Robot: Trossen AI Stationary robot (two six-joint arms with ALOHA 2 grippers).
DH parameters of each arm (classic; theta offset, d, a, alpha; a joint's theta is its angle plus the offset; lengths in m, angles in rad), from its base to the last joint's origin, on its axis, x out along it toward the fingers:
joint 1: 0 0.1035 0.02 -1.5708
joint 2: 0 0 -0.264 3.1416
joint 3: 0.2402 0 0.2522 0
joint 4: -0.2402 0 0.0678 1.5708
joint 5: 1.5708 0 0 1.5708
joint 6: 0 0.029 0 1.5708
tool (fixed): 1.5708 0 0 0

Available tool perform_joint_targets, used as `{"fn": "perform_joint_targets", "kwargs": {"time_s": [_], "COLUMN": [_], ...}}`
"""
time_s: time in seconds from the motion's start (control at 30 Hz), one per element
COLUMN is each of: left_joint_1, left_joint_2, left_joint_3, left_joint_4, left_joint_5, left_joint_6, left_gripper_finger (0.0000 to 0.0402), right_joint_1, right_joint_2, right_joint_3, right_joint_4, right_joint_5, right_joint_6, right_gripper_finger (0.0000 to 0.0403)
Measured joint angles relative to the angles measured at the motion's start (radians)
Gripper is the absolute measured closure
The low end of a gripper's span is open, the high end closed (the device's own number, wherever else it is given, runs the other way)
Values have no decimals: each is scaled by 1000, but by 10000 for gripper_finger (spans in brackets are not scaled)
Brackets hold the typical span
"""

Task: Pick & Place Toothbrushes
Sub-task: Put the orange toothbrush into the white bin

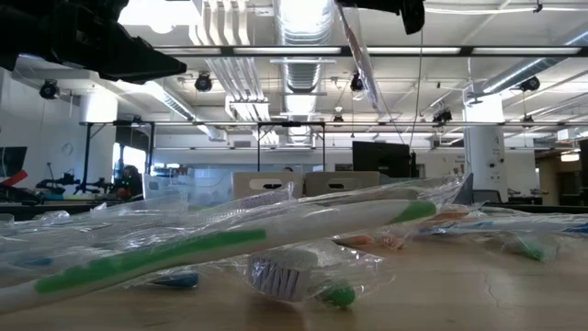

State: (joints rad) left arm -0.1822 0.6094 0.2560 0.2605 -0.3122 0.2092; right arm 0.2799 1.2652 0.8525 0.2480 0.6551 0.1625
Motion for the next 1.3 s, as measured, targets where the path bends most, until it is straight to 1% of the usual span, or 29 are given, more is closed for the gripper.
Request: {"fn": "perform_joint_targets", "kwargs": {"time_s": [0.1, 0.23, 0.4, 0.47, 0.57, 0.67, 0.8, 0.9, 1.03, 1.3], "left_joint_1": [0, 0, 0, 0, 0, 0, 0, 0, 0, 0], "left_joint_2": [0, 0, 0, 0, 0, 2, 31, 84, 191, 444], "left_joint_3": [0, 0, 0, 0, 0, 0, 0, 0, 0, 0], "left_joint_4": [0, 12, 27, 27, 27, 38, 132, 203, 340, 650], "left_joint_5": [0, 0, 0, 0, 0, 0, 25, 90, 158, 166], "left_joint_6": [0, 0, 0, 0, -3, -31, -115, -137, -138, -135], "left_gripper_finger": [254, 254, 254, 254, 254, 254, 254, 254, 254, 254], "right_joint_1": [10, 15, 20, 27, 35, 37, 37, 37, 37, 37], "right_joint_2": [3, 42, 109, 127, 151, 168, 184, 193, 200, 201], "right_joint_3": [-4, -6, -5, -5, -5, -5, -5, -5, -5, -5], "right_joint_4": [16, 100, 300, 351, 420, 462, 505, 529, 544, 565], "right_joint_5": [-1, -31, -220, -264, -271, -271, -271, -271, -271, -270], "right_joint_6": [-50, -89, -246, -306, -351, -358, -384, -407, -416, -438], "right_gripper_finger": [385, 385, 385, 385, 385, 385, 385, 385, 385, 385]}}
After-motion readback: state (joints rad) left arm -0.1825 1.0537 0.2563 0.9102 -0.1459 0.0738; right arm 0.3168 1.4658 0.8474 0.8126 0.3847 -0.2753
